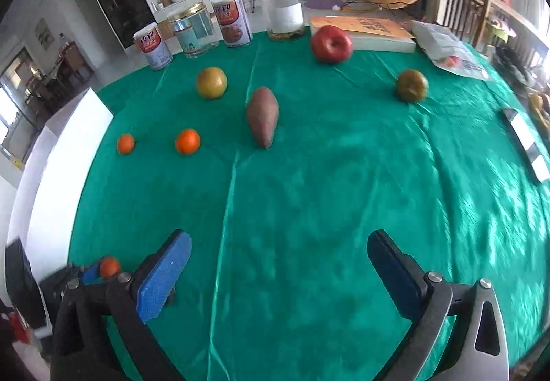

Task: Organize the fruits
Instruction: 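Grasp the orange with the left tool while the right tool grasps another sweet potato, then carry both fruits over the box and open both tools to release them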

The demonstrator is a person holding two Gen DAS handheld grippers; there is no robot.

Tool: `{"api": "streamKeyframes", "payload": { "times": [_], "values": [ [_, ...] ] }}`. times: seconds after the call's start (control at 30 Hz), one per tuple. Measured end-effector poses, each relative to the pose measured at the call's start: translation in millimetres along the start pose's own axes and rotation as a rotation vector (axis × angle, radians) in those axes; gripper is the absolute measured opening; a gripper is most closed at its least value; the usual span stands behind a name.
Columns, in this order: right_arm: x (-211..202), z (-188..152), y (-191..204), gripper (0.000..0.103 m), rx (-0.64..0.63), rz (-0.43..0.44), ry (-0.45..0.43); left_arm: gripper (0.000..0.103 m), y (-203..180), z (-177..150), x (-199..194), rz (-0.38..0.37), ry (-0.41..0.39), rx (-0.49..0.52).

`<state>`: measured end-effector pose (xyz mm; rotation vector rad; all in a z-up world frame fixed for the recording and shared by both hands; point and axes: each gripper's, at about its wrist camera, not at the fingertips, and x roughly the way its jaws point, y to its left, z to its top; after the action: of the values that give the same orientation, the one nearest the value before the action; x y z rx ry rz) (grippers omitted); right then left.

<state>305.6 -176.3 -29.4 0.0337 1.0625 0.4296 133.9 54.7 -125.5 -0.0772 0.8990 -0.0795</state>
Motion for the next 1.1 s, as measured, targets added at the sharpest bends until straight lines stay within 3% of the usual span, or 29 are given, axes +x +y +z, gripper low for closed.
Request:
{"api": "streamKeyframes", "payload": {
  "times": [0.07,0.27,0.33,0.37,0.4,0.6,0.77,0.87,0.93,1.03,1.1],
  "values": [
    [31.5,30.5,-4.5,0.083,0.049,0.027,0.018,0.030,6.6,-2.0,-3.6,0.014,0.004,-0.014],
    [97.6,81.7,1.2,0.077,0.076,-0.013,0.086,0.030,19.0,-7.7,-7.9,0.033,0.019,-0.066],
    [109.5,90.6,2.6,0.059,0.064,-0.052,0.111,0.030,20.8,-9.0,-6.3,0.037,0.027,-0.077],
    [111.7,91.5,1.9,0.040,0.070,-0.041,0.123,0.030,21.5,-9.2,-5.7,0.036,0.031,-0.081],
    [110.9,90.7,1.1,0.040,0.082,-0.037,0.132,0.030,22.2,-9.1,-6.6,0.035,0.031,-0.084],
    [49.9,50.8,-8.9,0.040,0.148,0.115,0.114,0.030,24.6,-3.0,-34.6,-0.032,-0.018,-0.145],
    [-35.0,-5.0,-1.9,0.040,0.185,0.289,0.071,0.030,24.4,0.4,-80.8,-0.186,-0.007,-0.248],
    [-79.9,-37.7,32.5,0.040,0.155,0.402,0.047,0.030,28.4,-1.0,-119.2,-0.323,0.017,-0.333],
    [-95.3,-56.5,65.5,0.040,0.134,0.479,0.048,0.030,32.3,-1.6,-151.2,-0.368,0.000,-0.348],
    [-97.8,-75.8,127.5,0.040,0.097,0.609,0.076,0.030,57.3,-3.4,-197.5,-0.376,-0.043,-0.395],
    [-94.0,-85.2,174.0,0.040,0.057,0.698,0.102,0.030,88.3,-6.3,-222.2,-0.343,-0.075,-0.461]
  ]
}}
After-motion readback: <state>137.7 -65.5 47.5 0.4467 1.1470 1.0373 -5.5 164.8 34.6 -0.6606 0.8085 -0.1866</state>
